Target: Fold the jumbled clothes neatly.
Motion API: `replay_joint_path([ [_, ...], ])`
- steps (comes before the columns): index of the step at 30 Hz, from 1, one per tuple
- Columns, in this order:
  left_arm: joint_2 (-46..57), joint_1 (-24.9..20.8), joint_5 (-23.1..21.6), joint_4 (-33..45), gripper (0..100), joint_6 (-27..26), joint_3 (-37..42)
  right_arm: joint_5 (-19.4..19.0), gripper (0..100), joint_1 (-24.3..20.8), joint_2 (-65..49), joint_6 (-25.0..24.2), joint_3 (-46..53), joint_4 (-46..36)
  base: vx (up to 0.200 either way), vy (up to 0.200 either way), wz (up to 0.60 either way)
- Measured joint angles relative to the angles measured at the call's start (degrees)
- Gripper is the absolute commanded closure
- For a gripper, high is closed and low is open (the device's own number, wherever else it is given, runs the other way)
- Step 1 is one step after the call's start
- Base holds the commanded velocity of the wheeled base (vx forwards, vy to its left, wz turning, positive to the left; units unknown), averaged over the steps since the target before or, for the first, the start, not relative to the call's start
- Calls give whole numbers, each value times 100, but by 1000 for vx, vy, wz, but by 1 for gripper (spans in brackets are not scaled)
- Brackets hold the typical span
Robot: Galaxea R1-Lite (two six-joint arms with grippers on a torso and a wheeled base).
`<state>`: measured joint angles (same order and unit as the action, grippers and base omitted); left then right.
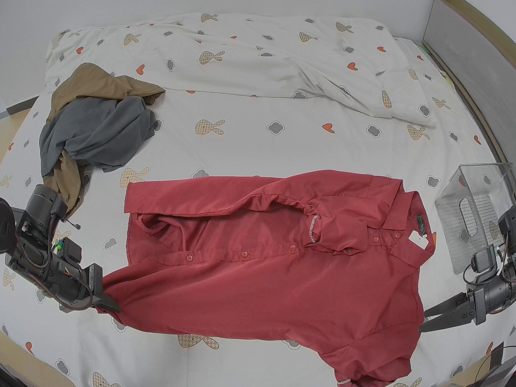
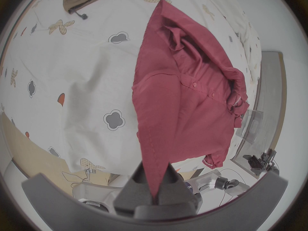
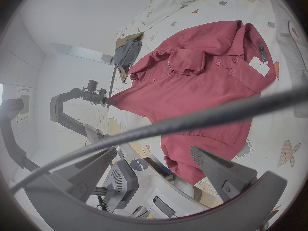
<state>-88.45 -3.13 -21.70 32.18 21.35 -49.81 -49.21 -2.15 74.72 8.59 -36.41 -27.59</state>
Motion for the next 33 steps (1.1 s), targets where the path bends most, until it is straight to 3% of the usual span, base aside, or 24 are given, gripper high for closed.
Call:
replay_joint_path([
  [2,-104,27,5,-132,100,0,62,-2,0,-6,1,0,1,0,0,0,0],
  [3,-145,30,2,-304,0,0,135,-2,0,-9,4,0,4,0,0,0,0],
  [16,-358,-299,-30,-1914,0,38,555,-7,0,-41,15,0,11,-5,0,0,0],
  [28,-564,-551,-38,-2332,0,-9,908,-11,0,-49,22,0,15,-9,0,0,0],
  [33,-571,-461,-44,-3272,0,-460,1627,-95,0,-39,22,0,20,-9,0,0,0],
])
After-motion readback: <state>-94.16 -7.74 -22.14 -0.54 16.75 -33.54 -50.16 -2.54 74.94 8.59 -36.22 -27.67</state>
